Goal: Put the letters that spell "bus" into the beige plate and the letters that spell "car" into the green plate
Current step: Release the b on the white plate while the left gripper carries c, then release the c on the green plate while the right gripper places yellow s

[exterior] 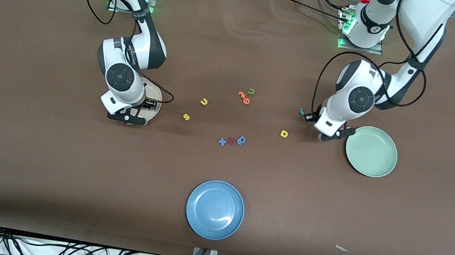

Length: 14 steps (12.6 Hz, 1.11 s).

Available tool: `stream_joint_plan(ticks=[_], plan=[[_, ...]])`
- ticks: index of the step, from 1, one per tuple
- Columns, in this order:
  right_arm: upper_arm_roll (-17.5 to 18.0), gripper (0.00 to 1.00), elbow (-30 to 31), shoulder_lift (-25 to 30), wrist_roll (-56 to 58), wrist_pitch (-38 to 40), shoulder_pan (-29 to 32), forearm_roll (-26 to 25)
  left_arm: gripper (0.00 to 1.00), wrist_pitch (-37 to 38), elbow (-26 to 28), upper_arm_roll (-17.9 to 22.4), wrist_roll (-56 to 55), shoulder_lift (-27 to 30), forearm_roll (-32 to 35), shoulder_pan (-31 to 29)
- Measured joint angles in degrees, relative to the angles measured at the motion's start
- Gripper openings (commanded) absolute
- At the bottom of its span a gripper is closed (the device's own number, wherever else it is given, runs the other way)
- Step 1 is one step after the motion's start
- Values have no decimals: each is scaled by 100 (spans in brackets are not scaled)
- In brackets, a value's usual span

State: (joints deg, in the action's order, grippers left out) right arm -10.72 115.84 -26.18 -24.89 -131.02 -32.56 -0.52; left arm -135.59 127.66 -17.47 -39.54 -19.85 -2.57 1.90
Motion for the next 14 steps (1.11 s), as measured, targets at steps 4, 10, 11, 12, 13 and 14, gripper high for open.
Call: stream_joint_plan(ticks=[4,10,11,12,13,14], plan=[[135,68,-754,91,-552,644,-165,680,17,1814,-1136,21,671,229,1,-750],[177,66,-1619,-821,-2761,433,-636,1134,17,2159,-1281,73,2067,26,414,-2091],[178,66,-1646,-945,-2939,320,-681,1156,18,2064,-1268,72,2077,-134,560,-2130],[179,66,-1648,-1041,-3100,210,-728,1162,19,1912,-1255,71,2077,-322,657,-2134],[180,66,-1649,-1135,-3239,102,-782,1166,23,1795,-1248,66,2077,-505,701,-2132],[181,65,-1649,-1206,-3372,38,-841,1167,28,1731,-1248,62,2077,-648,707,-2131]])
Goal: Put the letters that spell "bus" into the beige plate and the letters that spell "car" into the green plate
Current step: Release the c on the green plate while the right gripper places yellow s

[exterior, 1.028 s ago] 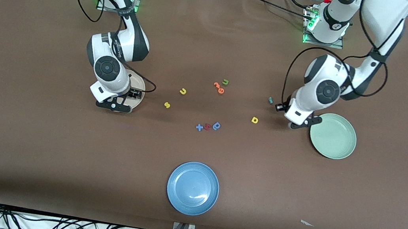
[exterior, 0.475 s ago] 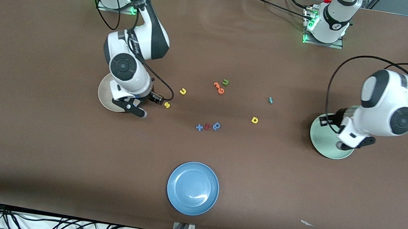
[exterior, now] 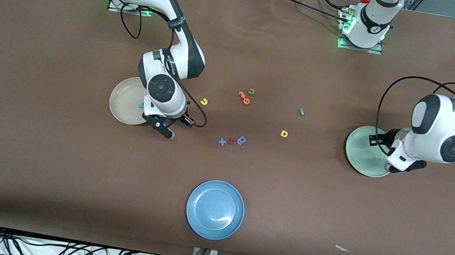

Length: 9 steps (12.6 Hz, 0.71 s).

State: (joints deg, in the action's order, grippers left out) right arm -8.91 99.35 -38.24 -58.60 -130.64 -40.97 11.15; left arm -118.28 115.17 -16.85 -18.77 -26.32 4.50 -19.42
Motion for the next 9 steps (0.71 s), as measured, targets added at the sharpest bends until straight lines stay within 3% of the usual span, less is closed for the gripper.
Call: stream_joint_plan(ticks=[1,2,3,4,8,9], plan=[[0,62,0,-46,-91,-36,-51,0,42,-26,-1,-2,0,-93,1,0],[0,58,0,-74,-143,-48,-80,0,66,-32,-1,-5,0,-138,1,0],[0,56,0,-96,-158,-57,-88,1,96,-32,-4,-7,0,-145,1,0],[-1,54,0,-113,-161,-60,-88,1,100,-31,-22,-17,-15,-134,1,0],[-2,20,-12,-120,-168,-84,-93,10,100,93,-102,-393,-567,81,0,7],[-2,19,-13,-120,-168,-85,-94,11,99,118,-102,-603,-908,135,0,13]])
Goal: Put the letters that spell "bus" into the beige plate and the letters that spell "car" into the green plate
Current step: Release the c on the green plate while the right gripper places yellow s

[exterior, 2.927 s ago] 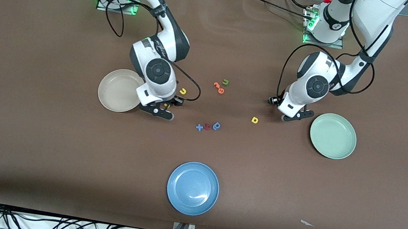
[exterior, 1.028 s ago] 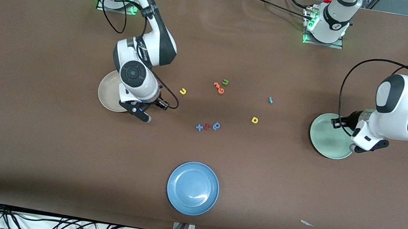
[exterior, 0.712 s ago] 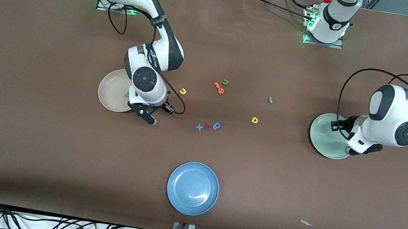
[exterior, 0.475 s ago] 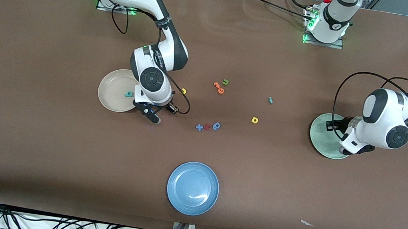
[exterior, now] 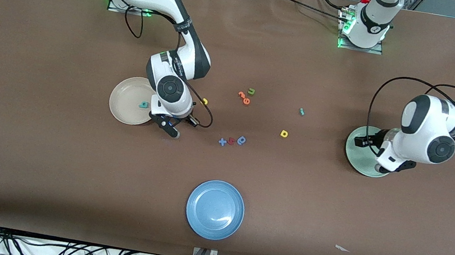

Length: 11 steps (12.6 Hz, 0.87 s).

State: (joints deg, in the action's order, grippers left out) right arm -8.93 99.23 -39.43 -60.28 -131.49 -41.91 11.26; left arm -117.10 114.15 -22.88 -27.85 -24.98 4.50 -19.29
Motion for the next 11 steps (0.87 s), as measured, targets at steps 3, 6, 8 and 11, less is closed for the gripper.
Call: stream_joint_plan(ticks=[3,6,8,11], plan=[[-1,19,-5,4,3,4,-3,0,91,5,3,-673,-1262,49,0,41],[-82,19,-83,96,287,292,-10,-8,87,-237,168,-1035,-2395,41,0,211],[-368,19,-116,337,874,883,-9,-6,81,-861,562,-1079,-2989,21,0,491],[-832,20,4,795,1845,1582,21,-4,79,-1672,1048,-1091,-3690,-23,0,856]])
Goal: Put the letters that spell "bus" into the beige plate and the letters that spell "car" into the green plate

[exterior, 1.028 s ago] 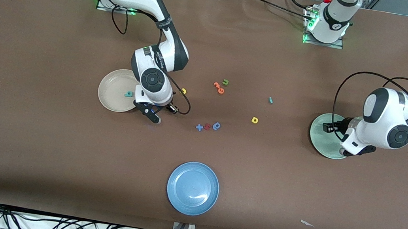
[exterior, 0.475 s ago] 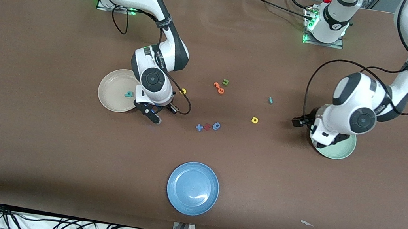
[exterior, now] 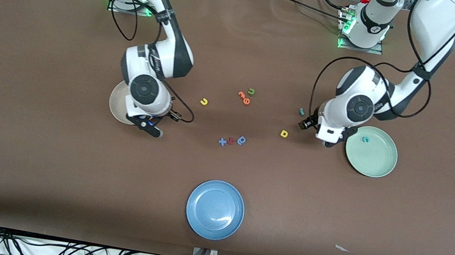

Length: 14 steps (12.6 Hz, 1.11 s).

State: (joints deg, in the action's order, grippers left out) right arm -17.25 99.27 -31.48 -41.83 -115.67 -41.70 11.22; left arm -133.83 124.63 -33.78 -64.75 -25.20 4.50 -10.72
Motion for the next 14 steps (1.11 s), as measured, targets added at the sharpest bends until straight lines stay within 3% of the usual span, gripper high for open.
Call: stream_joint_plan(ticks=[4,7,8,9,11,14], plan=[[-547,20,905,346,1353,-127,21,5,72,-970,621,0,-313,-12,0,251],[-686,21,1790,608,1847,-749,24,7,66,-1207,806,18,-324,-15,0,243],[-697,23,2000,665,1911,-931,24,7,59,-1209,806,19,-325,-15,0,240],[-698,40,2166,695,1937,-1104,23,8,53,-1211,806,21,-325,-15,0,238],[-698,97,2370,701,1952,-1336,21,21,39,-1212,806,24,-325,-15,0,237],[-686,100,2381,740,1987,-1354,6,90,25,-1212,808,25,-325,-16,0,237]])
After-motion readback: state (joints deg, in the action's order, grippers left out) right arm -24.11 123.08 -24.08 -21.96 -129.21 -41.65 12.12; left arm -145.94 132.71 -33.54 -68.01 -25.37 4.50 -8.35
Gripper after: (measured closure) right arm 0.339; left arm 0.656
